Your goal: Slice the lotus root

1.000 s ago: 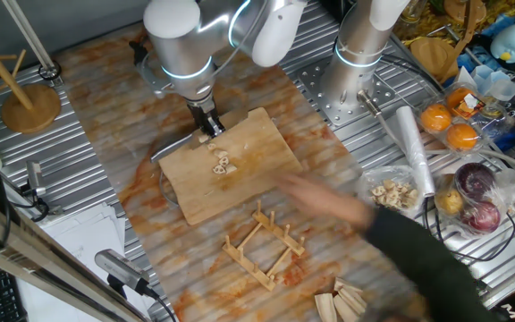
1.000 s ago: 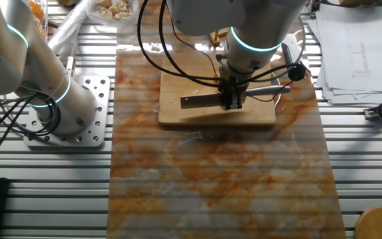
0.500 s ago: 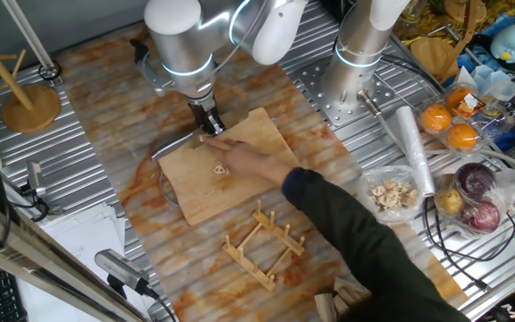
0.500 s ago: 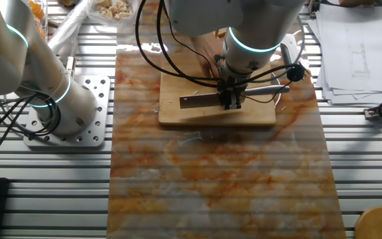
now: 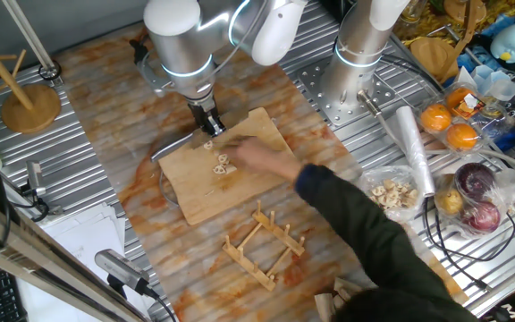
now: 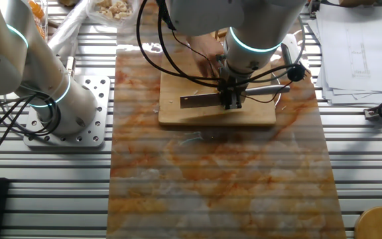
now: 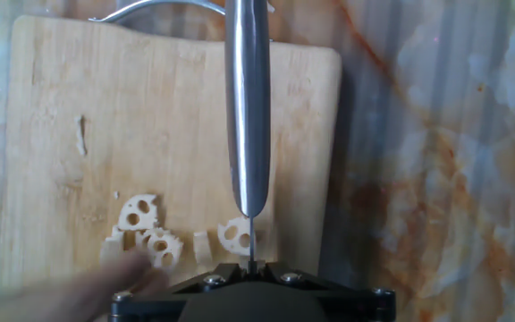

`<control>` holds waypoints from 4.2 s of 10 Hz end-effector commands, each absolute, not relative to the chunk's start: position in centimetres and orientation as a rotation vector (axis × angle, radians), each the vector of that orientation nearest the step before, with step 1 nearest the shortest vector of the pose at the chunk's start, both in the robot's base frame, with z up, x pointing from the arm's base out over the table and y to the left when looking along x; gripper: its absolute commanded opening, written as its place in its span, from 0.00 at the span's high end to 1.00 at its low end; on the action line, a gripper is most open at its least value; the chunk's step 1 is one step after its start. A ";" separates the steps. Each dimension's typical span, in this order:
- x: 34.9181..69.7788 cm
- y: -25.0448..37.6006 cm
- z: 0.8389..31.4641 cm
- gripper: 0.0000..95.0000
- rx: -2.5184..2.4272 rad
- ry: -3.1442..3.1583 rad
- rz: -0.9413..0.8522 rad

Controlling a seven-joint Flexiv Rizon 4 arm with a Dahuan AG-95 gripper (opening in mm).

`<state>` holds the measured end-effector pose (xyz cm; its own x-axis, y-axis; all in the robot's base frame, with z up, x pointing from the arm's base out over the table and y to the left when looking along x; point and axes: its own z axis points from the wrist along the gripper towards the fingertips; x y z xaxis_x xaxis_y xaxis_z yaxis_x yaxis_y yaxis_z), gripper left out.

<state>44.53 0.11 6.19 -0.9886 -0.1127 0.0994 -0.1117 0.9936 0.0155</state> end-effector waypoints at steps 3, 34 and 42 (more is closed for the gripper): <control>44.6 0.3 6.2 1.00 0.158 -3.037 -0.033; 44.9 0.4 3.2 1.00 0.152 -3.062 -0.051; 44.9 0.7 4.7 1.00 0.153 -3.038 -0.036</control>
<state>44.96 0.65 4.64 -0.9901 -0.1016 0.0965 -0.0993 0.9947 0.0280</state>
